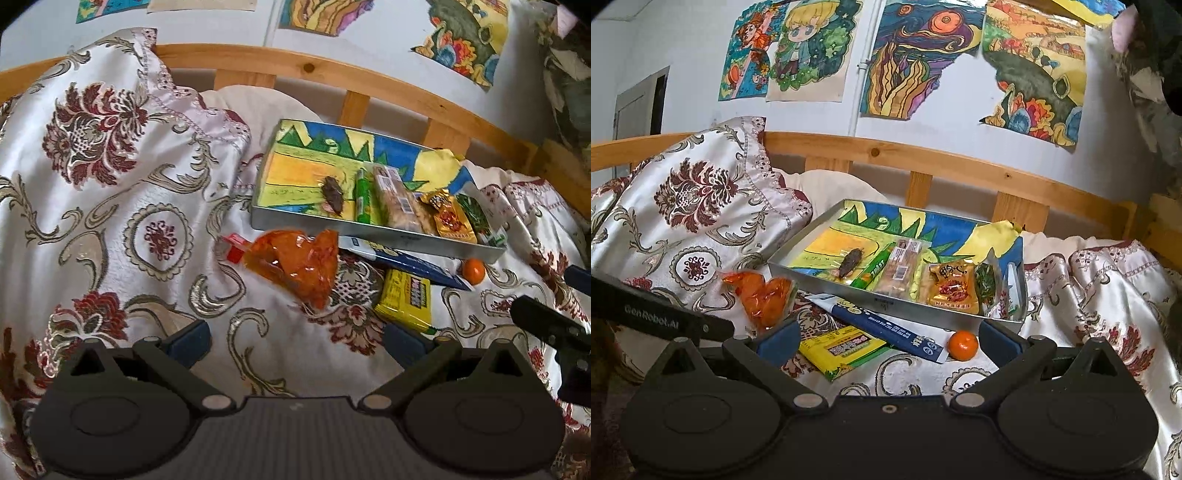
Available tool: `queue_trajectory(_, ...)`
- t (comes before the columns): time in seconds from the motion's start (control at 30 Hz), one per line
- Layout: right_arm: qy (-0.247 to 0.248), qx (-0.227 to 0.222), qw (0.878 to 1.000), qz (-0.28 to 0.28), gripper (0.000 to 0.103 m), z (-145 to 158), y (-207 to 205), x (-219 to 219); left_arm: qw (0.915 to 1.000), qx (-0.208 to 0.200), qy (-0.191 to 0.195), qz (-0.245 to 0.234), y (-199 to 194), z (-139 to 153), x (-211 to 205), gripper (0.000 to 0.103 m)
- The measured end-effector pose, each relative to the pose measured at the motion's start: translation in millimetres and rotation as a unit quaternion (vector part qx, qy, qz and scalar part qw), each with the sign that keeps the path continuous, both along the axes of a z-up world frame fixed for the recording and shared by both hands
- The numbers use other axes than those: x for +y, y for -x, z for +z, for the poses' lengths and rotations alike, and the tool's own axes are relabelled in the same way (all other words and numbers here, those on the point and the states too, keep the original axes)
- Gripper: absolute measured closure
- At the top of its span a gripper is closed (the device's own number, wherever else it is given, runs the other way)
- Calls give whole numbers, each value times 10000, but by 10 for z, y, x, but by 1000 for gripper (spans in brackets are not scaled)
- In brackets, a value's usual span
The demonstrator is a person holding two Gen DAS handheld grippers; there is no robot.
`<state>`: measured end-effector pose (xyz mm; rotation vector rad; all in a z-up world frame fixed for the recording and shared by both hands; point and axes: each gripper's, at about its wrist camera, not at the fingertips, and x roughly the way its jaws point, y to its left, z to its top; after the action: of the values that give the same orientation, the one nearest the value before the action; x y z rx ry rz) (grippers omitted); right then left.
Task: Organize snacks
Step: 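Lift both tools from the tray and move them over the remaining snacks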
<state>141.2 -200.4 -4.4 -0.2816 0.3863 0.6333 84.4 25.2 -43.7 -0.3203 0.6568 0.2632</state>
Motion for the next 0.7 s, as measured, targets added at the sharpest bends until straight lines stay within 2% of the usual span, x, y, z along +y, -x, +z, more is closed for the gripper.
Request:
queue_trajectory(0.33,-226,456,9983,-284,1,32,-224,-131,9995,26,-108,-298,-87,-16,-162,1)
queue_trajectory(0.57,-272,833,9957,-293,1,0,-374,-197,9982,-17,-135,-580,-218,-8,-306,1)
queue_trajectory(0.7,-232,777,9962,-329,1,11,-457,-232,9969,-22,-149,-773,-316,-12,-384,1)
